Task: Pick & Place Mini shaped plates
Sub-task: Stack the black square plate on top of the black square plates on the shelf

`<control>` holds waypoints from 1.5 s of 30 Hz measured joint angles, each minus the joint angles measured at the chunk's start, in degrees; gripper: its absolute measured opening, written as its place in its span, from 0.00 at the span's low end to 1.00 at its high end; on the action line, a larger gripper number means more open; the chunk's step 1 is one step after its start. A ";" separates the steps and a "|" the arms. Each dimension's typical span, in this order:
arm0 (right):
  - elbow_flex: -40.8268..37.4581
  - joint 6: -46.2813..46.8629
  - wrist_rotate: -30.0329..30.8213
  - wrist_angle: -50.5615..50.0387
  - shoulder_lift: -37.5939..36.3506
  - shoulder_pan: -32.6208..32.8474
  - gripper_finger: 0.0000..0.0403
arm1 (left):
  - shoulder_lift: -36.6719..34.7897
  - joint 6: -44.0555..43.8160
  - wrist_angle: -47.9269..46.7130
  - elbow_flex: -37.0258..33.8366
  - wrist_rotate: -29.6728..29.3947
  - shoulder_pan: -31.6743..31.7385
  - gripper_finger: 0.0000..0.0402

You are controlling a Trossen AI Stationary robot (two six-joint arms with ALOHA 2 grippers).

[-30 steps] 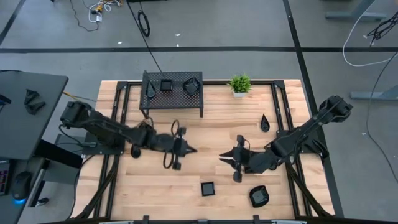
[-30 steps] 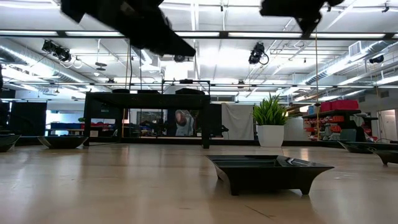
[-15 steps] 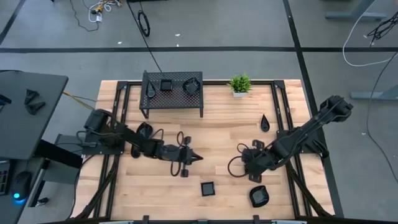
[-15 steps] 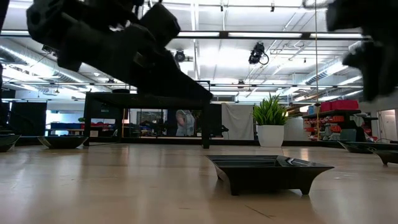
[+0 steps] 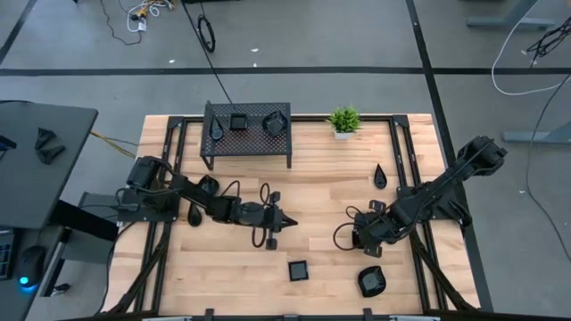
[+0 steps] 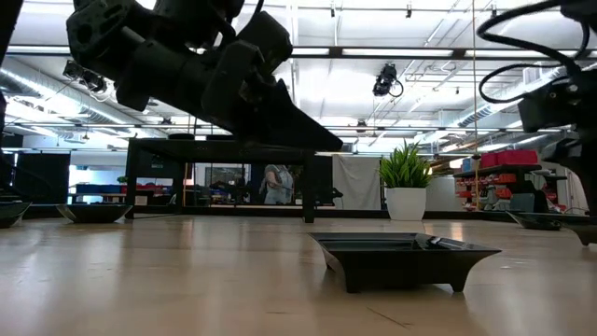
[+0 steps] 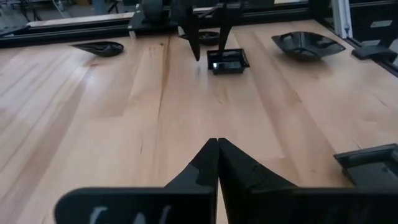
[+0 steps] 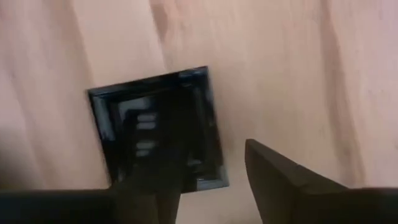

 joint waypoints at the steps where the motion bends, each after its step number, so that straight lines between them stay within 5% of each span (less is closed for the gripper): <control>1: -0.19 0.00 0.35 0.13 0.00 0.00 0.41 | 0.00 0.00 0.10 0.00 0.00 0.03 0.03; 10: -1.96 -0.23 -1.34 5.07 -0.04 -0.27 0.32 | 0.00 0.00 0.10 0.00 0.07 0.01 0.03; 20: -2.02 -0.23 -1.79 10.37 -0.04 -1.05 0.03 | 0.00 0.02 0.13 0.00 -0.15 0.01 0.03; 24: -2.02 -1.01 -0.02 17.73 -0.04 -2.76 0.04 | -0.10 1.50 1.80 -0.02 -3.53 -0.28 0.02; 35: -2.04 -15.97 37.89 50.04 0.00 -6.76 0.01 | -12.23 12.78 1.76 -0.02 -28.37 -6.58 0.05; 41: -2.02 -26.34 54.02 69.32 1.67 -8.32 0.01 | -16.62 14.23 2.17 -0.02 -30.01 -8.12 0.20; 45: -2.02 -33.75 56.56 80.55 4.58 -9.19 0.01 | -15.73 9.49 1.88 -0.02 -30.11 -6.97 0.33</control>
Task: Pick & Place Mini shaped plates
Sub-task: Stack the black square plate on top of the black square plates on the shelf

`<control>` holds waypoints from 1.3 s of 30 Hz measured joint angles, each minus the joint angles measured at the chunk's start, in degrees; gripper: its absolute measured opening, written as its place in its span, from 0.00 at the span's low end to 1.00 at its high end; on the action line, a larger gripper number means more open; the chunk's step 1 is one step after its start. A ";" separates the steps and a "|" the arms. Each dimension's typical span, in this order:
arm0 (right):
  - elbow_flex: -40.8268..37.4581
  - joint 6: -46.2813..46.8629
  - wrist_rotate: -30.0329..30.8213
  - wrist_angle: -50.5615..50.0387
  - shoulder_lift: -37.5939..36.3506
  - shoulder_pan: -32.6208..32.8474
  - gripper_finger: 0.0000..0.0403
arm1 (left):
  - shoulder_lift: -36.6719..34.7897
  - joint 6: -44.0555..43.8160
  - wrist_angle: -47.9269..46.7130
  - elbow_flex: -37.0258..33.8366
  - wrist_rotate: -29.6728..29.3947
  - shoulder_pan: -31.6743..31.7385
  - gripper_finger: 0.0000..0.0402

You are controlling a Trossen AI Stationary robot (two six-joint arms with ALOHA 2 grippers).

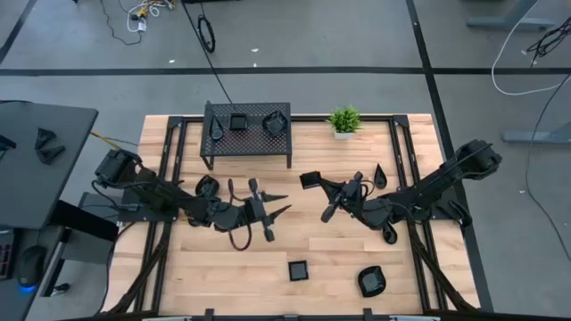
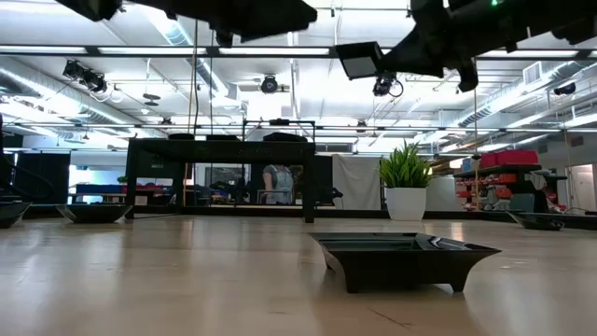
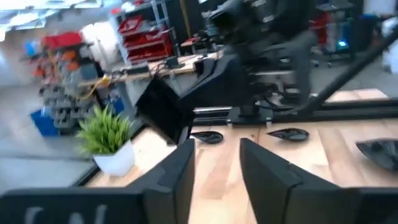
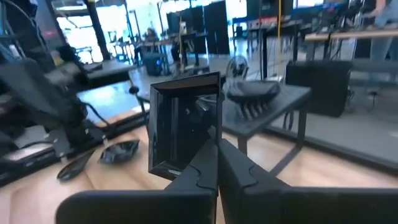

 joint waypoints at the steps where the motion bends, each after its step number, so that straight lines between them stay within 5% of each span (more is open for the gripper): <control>1: 0.00 -1.74 0.01 2.84 0.89 -0.14 0.01 | 0.49 -1.78 0.08 0.00 -0.08 0.59 0.36; 7: 0.16 -10.08 -0.89 16.25 7.10 -0.50 0.00 | 1.83 -6.73 0.80 -0.02 0.56 4.68 0.40; 14: 4.55 -16.09 -0.69 18.43 12.03 -0.47 0.00 | 1.83 -7.85 3.88 -0.02 5.43 7.33 0.39; 31: 7.65 -19.39 -1.90 16.34 13.17 -0.43 0.02 | 1.85 -8.14 3.98 -0.02 -3.01 5.69 0.04; 39: 7.61 -22.78 -5.39 15.31 13.17 0.54 0.16 | 1.85 -7.91 3.18 0.00 -6.79 5.60 0.02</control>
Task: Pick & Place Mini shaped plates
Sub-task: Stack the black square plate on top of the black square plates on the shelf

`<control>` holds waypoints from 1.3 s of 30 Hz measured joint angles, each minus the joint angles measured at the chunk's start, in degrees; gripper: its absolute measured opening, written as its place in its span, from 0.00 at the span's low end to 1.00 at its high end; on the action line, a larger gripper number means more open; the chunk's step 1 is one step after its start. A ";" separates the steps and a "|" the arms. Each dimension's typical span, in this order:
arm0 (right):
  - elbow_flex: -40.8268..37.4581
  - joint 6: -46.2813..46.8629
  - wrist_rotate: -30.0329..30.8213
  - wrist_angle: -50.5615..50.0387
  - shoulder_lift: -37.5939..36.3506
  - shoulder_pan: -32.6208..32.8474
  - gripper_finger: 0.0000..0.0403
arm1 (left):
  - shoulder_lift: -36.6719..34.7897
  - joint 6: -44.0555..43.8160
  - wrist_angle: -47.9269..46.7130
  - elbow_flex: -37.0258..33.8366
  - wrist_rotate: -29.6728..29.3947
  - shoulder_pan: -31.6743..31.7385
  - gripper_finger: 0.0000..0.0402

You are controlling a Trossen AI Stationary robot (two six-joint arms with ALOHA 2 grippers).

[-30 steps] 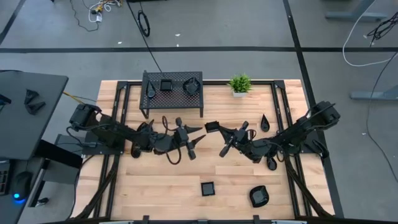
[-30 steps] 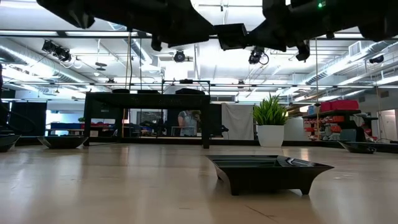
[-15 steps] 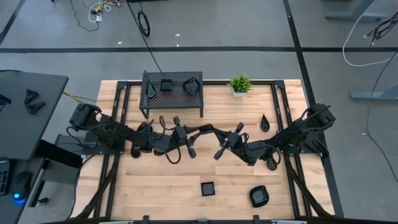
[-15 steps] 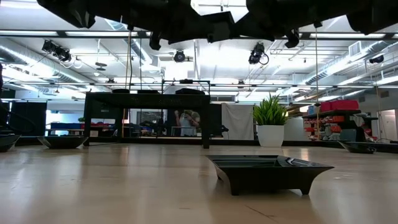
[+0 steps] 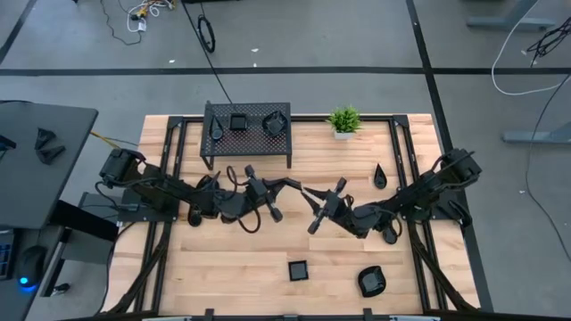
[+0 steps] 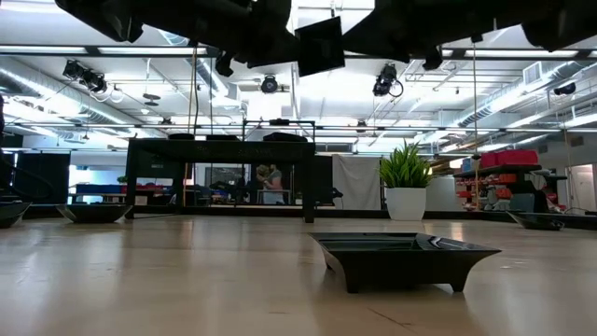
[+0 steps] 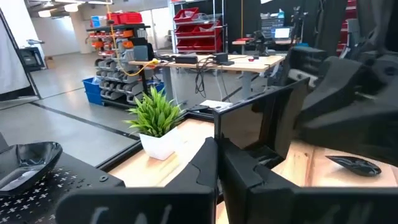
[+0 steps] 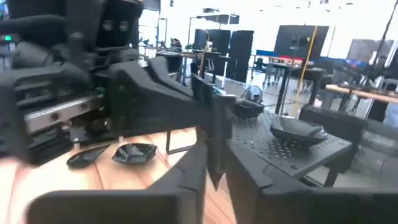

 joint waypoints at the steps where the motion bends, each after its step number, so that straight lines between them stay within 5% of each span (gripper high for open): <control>1: 0.00 -1.24 0.89 -0.02 0.00 0.56 0.19 | 0.00 0.00 -0.12 0.00 -0.04 0.00 0.02; 9: -0.02 -11.49 14.88 -1.00 0.00 6.68 0.40 | -0.39 -0.35 -4.59 0.00 -3.91 -0.59 0.01; 14: -0.02 -7.34 15.30 -5.81 0.00 8.40 0.44 | -5.19 -2.00 -12.63 0.00 -6.75 -1.40 0.01; 22: -0.09 5.60 11.80 -15.59 0.00 7.59 0.42 | -22.98 -10.40 -40.96 1.59 -6.38 5.37 0.01; 30: -0.09 9.19 6.74 -16.82 -0.02 5.56 0.38 | -27.49 -25.43 -80.84 17.42 15.65 29.13 0.01; 39: -0.09 9.81 3.59 -17.23 -0.02 5.02 0.37 | -22.48 -27.53 -86.23 21.36 42.66 55.61 0.01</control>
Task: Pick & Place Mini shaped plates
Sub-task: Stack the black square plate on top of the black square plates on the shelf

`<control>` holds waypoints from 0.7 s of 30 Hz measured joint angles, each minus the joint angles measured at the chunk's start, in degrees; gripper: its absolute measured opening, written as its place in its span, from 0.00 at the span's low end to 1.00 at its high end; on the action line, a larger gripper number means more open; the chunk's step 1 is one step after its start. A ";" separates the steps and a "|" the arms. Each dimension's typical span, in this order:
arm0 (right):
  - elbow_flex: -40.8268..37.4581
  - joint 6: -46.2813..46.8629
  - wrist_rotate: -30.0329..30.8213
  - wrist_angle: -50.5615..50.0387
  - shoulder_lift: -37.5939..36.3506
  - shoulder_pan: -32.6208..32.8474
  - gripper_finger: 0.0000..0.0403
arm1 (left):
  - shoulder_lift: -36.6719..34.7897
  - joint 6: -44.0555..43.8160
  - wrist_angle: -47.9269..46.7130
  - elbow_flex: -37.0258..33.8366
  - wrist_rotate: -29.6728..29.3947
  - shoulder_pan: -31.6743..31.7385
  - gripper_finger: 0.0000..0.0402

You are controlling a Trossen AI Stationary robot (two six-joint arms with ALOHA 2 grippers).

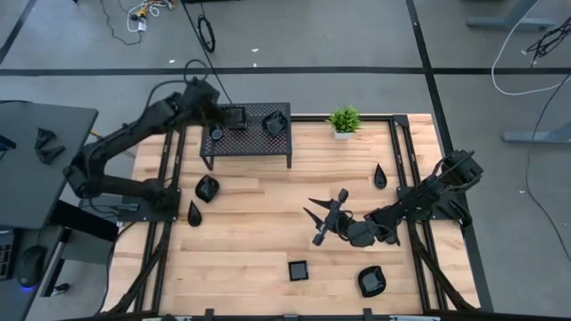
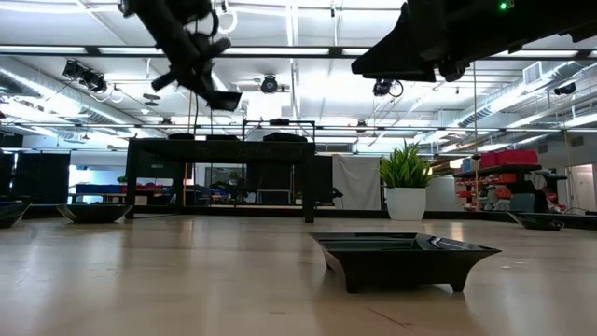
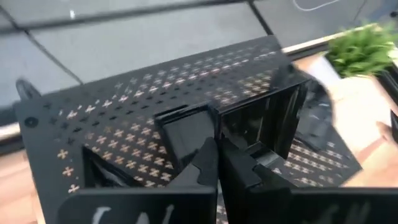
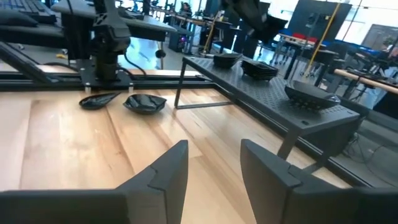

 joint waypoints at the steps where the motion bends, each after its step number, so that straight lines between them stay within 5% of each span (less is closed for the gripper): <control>1: 0.00 0.02 -0.14 0.01 0.00 0.00 0.37 | 0.79 -0.07 0.04 0.00 1.57 1.75 0.02; 8: 0.00 0.22 -1.05 0.03 0.00 -0.02 0.37 | 6.00 -1.19 0.18 0.00 10.17 7.86 0.03; 21: 0.00 0.46 -1.05 0.03 0.00 -0.03 0.37 | 9.33 0.33 -0.27 0.00 11.04 8.49 0.04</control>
